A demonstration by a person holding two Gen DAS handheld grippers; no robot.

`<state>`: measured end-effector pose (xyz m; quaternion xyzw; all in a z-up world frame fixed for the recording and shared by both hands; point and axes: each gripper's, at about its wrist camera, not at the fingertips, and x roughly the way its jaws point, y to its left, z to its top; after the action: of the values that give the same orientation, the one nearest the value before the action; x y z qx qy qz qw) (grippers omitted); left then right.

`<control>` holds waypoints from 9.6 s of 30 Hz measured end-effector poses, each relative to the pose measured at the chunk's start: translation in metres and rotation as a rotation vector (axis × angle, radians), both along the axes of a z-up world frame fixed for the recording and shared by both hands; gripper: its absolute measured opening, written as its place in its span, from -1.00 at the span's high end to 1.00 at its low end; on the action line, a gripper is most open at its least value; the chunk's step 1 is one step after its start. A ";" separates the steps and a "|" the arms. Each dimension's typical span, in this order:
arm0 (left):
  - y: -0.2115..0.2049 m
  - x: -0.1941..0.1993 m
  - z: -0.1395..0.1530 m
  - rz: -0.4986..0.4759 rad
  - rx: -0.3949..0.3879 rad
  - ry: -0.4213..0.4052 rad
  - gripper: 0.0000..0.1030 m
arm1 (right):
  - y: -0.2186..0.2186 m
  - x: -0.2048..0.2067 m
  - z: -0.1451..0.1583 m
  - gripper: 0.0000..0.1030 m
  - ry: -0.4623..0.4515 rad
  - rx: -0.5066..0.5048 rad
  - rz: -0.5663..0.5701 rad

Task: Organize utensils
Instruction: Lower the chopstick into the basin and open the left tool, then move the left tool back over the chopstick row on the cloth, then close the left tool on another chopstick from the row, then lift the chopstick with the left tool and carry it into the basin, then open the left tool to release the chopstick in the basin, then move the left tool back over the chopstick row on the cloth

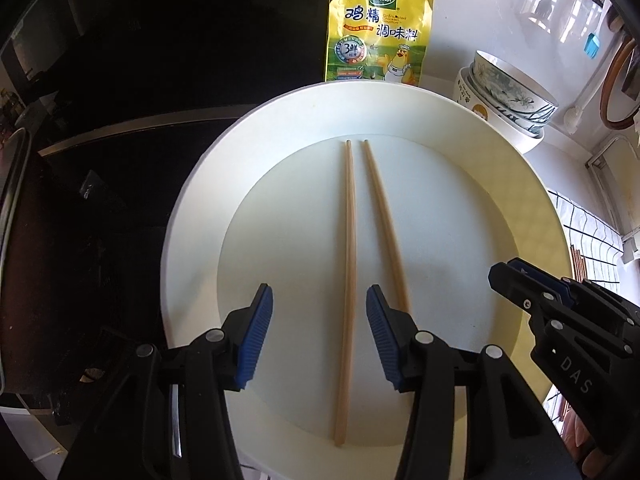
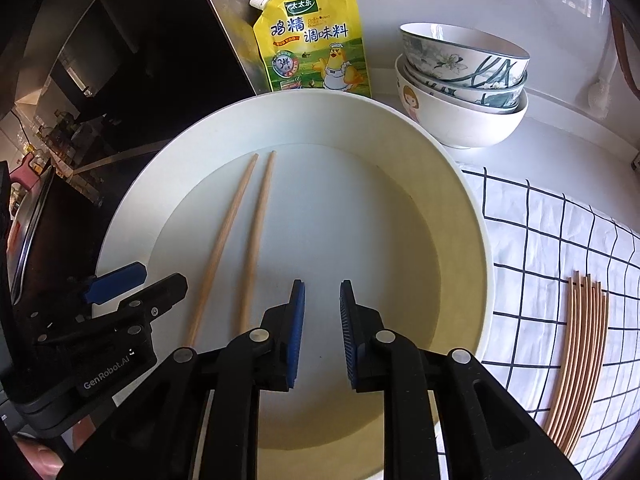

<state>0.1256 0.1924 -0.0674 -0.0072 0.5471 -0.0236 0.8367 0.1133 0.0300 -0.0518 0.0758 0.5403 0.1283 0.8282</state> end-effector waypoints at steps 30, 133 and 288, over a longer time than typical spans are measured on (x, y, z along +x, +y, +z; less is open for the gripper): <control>-0.070 -0.053 0.035 -0.081 0.017 -0.075 -0.12 | -0.102 -0.076 0.032 0.38 -0.064 -0.009 -0.122; -0.306 -0.077 -0.073 -0.224 0.077 0.064 -0.48 | -0.294 -0.130 -0.074 0.18 0.011 -0.154 -0.259; -0.170 -0.084 0.032 -0.198 -0.040 -0.035 -0.13 | -0.189 -0.117 0.027 0.45 -0.078 0.050 -0.269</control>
<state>0.0418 0.0228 -0.0357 0.0308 0.5300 -0.1171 0.8393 -0.0039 -0.1588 -0.0251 0.1630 0.4892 0.0326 0.8562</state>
